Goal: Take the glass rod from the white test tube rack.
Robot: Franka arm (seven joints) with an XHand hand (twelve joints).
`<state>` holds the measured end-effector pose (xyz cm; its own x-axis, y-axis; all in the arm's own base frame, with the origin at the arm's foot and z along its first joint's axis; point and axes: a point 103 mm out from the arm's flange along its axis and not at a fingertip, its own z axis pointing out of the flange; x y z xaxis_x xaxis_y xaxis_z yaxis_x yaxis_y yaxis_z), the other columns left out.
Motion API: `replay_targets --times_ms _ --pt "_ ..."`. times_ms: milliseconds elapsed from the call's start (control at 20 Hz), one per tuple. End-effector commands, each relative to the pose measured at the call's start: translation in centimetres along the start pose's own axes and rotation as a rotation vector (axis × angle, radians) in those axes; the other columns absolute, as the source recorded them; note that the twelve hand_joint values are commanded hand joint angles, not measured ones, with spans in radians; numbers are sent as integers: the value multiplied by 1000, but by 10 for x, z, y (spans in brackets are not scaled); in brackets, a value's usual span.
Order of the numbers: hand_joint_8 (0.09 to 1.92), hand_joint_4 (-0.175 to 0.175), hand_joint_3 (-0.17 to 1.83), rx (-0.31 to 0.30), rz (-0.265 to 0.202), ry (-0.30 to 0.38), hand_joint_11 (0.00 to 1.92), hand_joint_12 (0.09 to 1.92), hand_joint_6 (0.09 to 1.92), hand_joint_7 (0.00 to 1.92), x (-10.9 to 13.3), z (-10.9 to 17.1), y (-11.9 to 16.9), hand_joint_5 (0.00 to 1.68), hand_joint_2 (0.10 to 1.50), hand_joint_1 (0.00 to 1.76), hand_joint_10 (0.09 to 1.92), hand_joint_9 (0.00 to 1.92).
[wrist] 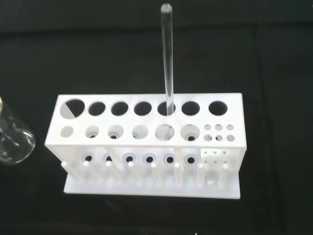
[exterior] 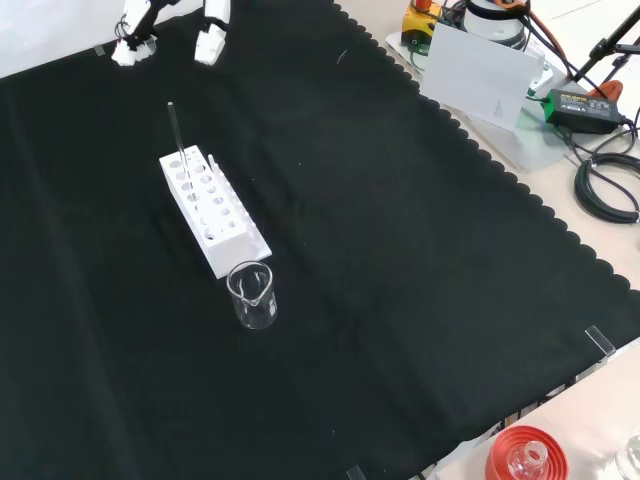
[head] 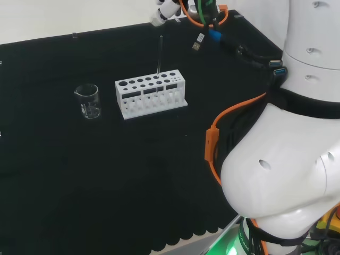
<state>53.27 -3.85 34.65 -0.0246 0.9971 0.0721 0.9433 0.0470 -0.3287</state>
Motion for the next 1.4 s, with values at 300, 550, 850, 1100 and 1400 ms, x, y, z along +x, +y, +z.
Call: replay_targets --times_ms 300,550,850,1100,1400 --pt "805 -20 386 34 -23 -16 545 1361 87 346 3 16 11 320 784 459 875 541" --pt "808 -17 388 62 -22 -14 545 1362 87 338 2 27 16 325 790 437 876 542" --pt "814 -13 386 83 -23 -27 545 1362 87 329 3 36 21 330 798 414 877 541" --pt "830 -11 382 107 -35 -45 550 1364 87 359 5 46 26 350 804 414 882 550" --pt "837 -10 370 124 -49 -51 587 1349 97 375 9 54 29 357 820 417 876 576"
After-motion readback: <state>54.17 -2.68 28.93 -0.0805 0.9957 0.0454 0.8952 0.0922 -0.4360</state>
